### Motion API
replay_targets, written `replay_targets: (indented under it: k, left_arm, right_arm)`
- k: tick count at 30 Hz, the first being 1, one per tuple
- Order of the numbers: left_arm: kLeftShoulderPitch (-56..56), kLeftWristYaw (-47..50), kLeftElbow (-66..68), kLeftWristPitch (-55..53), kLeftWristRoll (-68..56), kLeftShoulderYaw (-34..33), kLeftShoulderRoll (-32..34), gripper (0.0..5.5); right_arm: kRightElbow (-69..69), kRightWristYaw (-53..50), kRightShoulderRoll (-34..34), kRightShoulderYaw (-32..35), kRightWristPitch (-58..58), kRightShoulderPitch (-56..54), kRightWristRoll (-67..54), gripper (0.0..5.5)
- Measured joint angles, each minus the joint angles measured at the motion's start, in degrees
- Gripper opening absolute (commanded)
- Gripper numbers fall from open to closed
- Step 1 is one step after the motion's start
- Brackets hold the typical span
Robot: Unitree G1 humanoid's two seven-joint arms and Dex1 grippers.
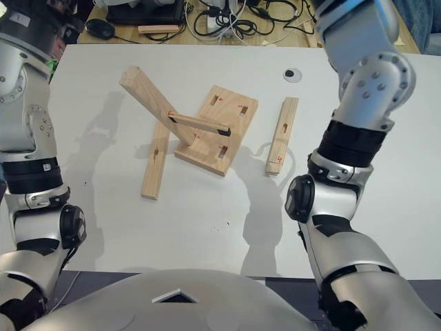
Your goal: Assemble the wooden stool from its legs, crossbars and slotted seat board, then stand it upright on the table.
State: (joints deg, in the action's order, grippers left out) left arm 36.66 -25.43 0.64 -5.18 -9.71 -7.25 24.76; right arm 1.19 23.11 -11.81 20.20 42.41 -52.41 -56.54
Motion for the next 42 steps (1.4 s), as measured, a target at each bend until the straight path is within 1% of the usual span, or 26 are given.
replay_targets:
  k: [2,6,10,11,15,20,30,36,38,42]
  left_arm:
    - [1.32,-3.1,0.35,2.51,-0.43,1.66,-0.06,2.05]
    - [2.29,-6.97,0.34,5.54,-0.73,4.02,-0.1,2.05]
    - [2.24,-8.42,-2.54,6.0,-1.12,5.45,-0.46,2.05]
    - [2.02,-8.61,-3.4,6.01,-1.16,5.97,-0.64,2.05]
    - [0.51,-9.14,-5.36,6.03,-1.22,7.55,-1.25,2.05]
    - [-0.45,-9.82,-6.55,6.04,-1.27,8.56,-1.59,2.05]
    - [-3.16,-11.28,-6.54,7.47,-1.0,9.6,-1.57,2.05]
    - [-3.51,-12.06,-6.97,8.16,-1.01,10.25,-1.57,2.05]
    - [-3.51,-12.07,-7.17,8.18,-1.0,10.31,-1.57,2.05]
    - [-3.52,-11.72,-8.06,8.82,-0.54,10.32,-1.56,2.05]
  right_arm:
    - [0.78,-0.12,-0.01,0.52,1.97,-0.95,-4.0,2.44]
    - [1.5,-1.48,0.34,0.2,3.48,-1.0,-7.76,3.03]
    - [2.76,-2.59,1.45,-0.94,3.9,-0.98,-9.57,3.73]
    - [2.79,-2.64,1.87,-1.28,3.91,-0.95,-9.58,3.81]
    - [2.51,-2.87,2.74,-2.83,3.73,-0.33,-9.52,4.56]
    - [1.3,-3.9,4.07,-3.12,2.87,-0.34,-9.6,4.64]
    - [1.35,-7.53,4.68,-2.47,1.92,-0.36,-11.69,2.81]
    - [1.34,-7.47,4.66,-2.77,1.45,-0.35,-11.67,1.8]
    - [1.32,-7.45,4.67,-2.77,1.46,-0.36,-11.86,1.38]
    - [1.25,-8.15,4.55,-2.25,1.43,-0.27,-11.8,1.17]
